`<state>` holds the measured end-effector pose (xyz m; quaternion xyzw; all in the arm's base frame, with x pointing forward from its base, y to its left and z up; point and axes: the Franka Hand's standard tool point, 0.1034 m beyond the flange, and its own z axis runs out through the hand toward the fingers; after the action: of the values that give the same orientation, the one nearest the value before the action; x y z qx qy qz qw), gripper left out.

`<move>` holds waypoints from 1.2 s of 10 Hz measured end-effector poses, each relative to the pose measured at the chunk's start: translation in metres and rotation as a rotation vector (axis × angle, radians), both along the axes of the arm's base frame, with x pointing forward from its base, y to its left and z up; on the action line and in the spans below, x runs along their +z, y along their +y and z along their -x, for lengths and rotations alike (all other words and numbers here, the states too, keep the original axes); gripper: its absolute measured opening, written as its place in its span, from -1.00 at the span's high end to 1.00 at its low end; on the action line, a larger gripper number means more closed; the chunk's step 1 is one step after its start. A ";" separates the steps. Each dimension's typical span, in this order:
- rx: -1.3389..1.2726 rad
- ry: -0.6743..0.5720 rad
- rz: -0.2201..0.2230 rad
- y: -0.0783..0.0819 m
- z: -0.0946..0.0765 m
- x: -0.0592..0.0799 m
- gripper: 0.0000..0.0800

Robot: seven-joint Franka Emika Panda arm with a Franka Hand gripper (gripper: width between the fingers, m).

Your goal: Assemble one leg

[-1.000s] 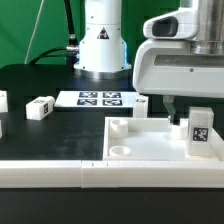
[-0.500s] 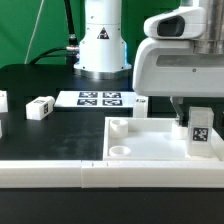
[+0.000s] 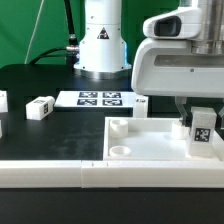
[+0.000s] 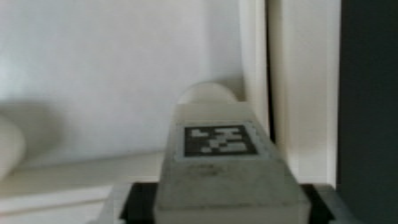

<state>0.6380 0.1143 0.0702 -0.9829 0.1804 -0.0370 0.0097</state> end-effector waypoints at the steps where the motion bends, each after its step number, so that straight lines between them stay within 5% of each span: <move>1: -0.138 -0.002 -0.017 -0.001 0.000 0.000 0.28; 12: -1.147 0.042 -0.133 -0.004 0.002 -0.001 0.27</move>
Offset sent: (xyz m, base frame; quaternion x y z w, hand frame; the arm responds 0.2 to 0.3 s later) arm 0.0008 -0.0001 -0.0035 -0.0118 0.0052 0.1967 0.9804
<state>0.6363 0.1099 0.0689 -0.7255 0.6866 -0.0054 0.0463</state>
